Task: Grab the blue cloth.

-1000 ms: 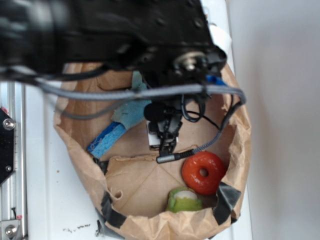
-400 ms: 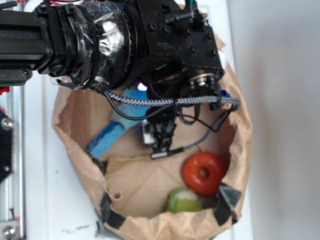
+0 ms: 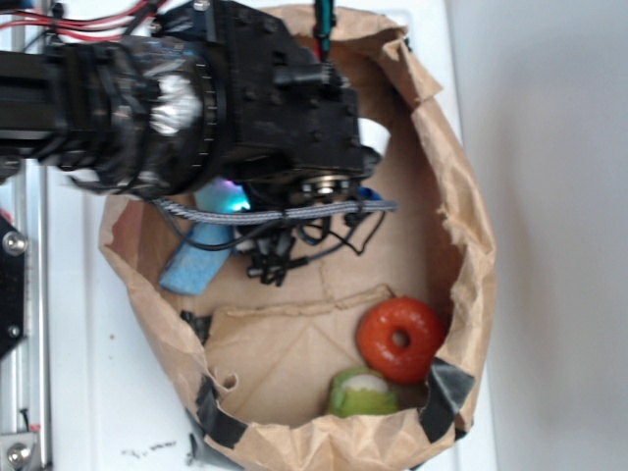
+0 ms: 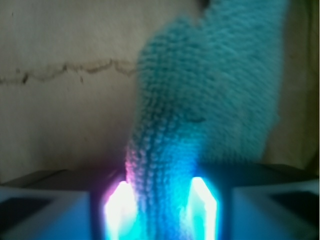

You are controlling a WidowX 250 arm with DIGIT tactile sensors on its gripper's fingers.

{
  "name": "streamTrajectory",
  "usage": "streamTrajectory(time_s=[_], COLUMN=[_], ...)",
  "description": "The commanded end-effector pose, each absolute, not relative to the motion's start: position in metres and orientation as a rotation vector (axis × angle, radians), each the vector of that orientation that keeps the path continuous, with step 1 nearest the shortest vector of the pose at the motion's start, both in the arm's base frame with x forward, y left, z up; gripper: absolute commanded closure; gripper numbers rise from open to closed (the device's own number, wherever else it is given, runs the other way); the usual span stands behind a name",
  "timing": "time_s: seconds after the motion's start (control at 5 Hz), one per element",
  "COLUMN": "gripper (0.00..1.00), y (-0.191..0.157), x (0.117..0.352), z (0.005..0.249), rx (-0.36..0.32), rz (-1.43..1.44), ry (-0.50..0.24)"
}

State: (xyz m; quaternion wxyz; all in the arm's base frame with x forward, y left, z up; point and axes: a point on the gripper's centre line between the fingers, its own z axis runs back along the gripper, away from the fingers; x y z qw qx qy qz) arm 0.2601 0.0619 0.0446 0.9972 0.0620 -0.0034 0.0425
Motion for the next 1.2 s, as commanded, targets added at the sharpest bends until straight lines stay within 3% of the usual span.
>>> streamTrajectory(time_s=[0.0,0.2,0.4,0.6,0.8,1.0], gripper=[1.00,1.00,1.00,1.00,1.00,1.00], y=[0.065,0.060,0.054,0.048,0.040,0.033], x=[0.257,0.293,0.293,0.288,0.273,0.263], z=[0.083,0.129,0.160,0.180,0.200,0.211], rx=[0.105,-0.003,-0.053,-0.162,-0.163,-0.149], rz=[0.083,0.115,0.117,0.068,0.042,0.019], ry=[-0.118,-0.148,-0.185,-0.198,-0.258,-0.272])
